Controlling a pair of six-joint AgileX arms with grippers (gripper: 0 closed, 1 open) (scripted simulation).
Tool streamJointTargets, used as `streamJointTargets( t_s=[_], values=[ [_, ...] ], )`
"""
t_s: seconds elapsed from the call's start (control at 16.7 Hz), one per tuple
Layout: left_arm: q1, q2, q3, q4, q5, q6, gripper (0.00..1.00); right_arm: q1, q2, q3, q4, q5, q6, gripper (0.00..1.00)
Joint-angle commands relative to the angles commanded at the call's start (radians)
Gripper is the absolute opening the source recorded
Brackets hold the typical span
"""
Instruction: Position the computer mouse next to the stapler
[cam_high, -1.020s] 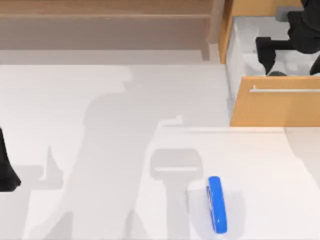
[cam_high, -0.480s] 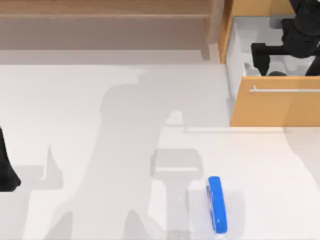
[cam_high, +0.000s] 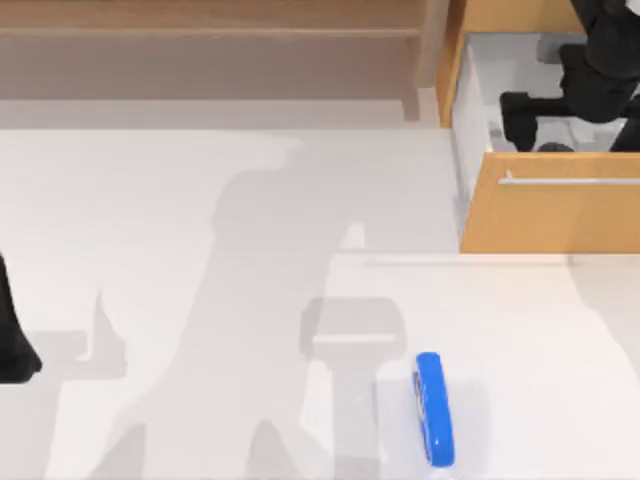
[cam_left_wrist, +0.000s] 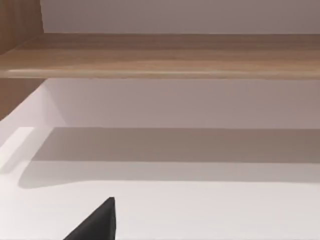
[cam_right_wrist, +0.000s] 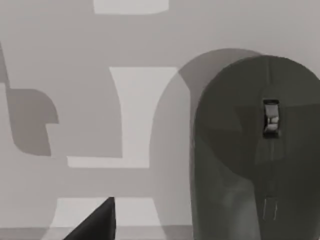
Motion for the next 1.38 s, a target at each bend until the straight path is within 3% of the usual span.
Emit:
streamJointTargets(
  t_s=[0.78, 1.38],
  values=[
    [0.000, 0.000, 0.000, 0.000, 0.000, 0.000, 1.00, 0.000, 0.021, -0.032, 0.054, 0.000, 0.001, 1.00],
    [0.000, 0.000, 0.000, 0.000, 0.000, 0.000, 1.00, 0.000, 0.021, -0.032, 0.054, 0.000, 0.001, 0.25]
  ],
)
